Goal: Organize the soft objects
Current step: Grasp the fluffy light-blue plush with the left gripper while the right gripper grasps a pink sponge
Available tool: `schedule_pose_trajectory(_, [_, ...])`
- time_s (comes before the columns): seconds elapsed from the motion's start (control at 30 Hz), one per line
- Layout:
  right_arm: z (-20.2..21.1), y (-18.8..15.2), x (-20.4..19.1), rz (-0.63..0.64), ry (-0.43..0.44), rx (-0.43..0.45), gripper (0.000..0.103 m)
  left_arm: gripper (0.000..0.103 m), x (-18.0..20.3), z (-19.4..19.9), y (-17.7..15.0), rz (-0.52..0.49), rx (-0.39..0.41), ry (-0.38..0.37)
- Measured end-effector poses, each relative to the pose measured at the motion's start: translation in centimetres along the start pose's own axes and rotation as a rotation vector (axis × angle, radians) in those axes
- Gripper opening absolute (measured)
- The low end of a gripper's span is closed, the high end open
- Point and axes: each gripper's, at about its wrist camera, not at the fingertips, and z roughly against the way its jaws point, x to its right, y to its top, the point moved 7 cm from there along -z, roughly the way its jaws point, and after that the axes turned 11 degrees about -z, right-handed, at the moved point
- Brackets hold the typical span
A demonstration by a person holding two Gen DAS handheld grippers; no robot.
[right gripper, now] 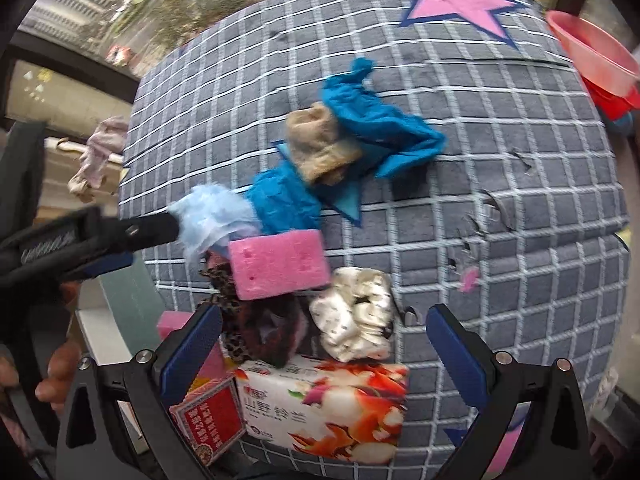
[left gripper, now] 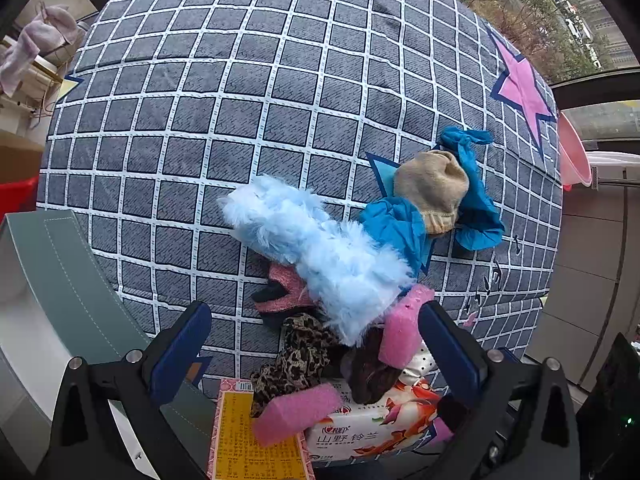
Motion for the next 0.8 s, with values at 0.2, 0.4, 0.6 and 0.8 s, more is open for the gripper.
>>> schedule_pose_trajectory(0.2, [-3.1, 0.9, -1.8, 0.083, 0.062, -0.013, 0.103, 0.103, -0.7, -2.0, 1.1, 0.026, -0.033, 0.006])
schedule_pose_trajectory(0.4, [-5.9, 1.3, -2.2, 0.123, 0.086, -0.052, 0.103, 0.1, -1.2, -4.0, 2.1, 0.062, -0.055, 0.006])
schedule_pose_trajectory(0.6, [-7.8, 1.5, -2.4, 0.136, 0.084, -0.088, 0.103, 0.068, -2.0, -6.0, 2.0, 0.098, -0.111, -0.003])
schedule_pose_trajectory(0.8, [-8.4, 2.1, -2.5, 0.142, 0.032, -0.098, 0.072, 0.034, -0.9, -6.1, 2.1, 0.059, -0.068, -0.004])
